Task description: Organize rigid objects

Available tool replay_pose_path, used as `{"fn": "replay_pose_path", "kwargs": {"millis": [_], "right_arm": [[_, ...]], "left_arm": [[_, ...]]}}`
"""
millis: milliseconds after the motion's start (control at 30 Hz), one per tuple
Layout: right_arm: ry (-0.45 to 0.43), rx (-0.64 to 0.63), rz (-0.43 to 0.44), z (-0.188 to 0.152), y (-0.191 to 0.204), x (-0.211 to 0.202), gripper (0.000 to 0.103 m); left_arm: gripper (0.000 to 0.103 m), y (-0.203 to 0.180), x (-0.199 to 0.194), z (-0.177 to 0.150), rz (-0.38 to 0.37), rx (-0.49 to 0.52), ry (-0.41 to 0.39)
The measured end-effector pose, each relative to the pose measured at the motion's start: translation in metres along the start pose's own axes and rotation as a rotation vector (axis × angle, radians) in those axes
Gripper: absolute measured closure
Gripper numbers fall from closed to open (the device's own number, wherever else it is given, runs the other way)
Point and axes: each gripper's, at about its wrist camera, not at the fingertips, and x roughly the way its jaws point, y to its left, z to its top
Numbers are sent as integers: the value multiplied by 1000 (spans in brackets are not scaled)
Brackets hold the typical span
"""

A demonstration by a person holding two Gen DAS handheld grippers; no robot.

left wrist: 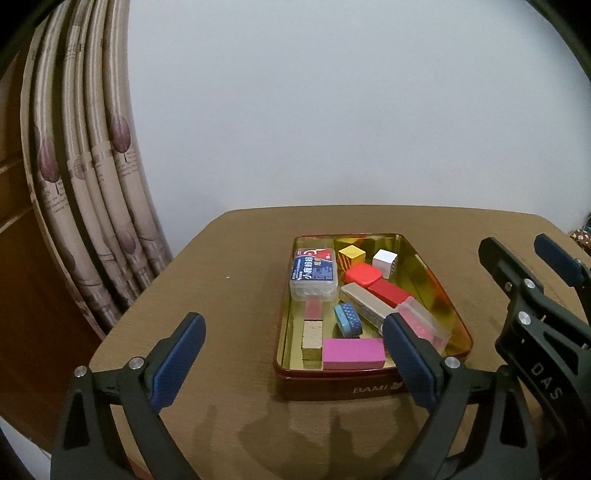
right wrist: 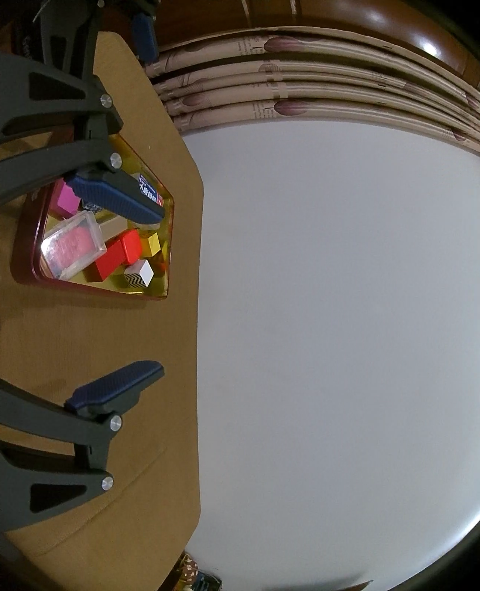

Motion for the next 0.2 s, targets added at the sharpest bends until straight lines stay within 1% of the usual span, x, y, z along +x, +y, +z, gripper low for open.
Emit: {"fn": "replay_pose_path", "kwargs": {"millis": [200], "right_arm": [[19, 4, -2, 1, 0, 3, 24]], "left_arm": [[8, 5, -2, 0, 20, -30, 17]]}}
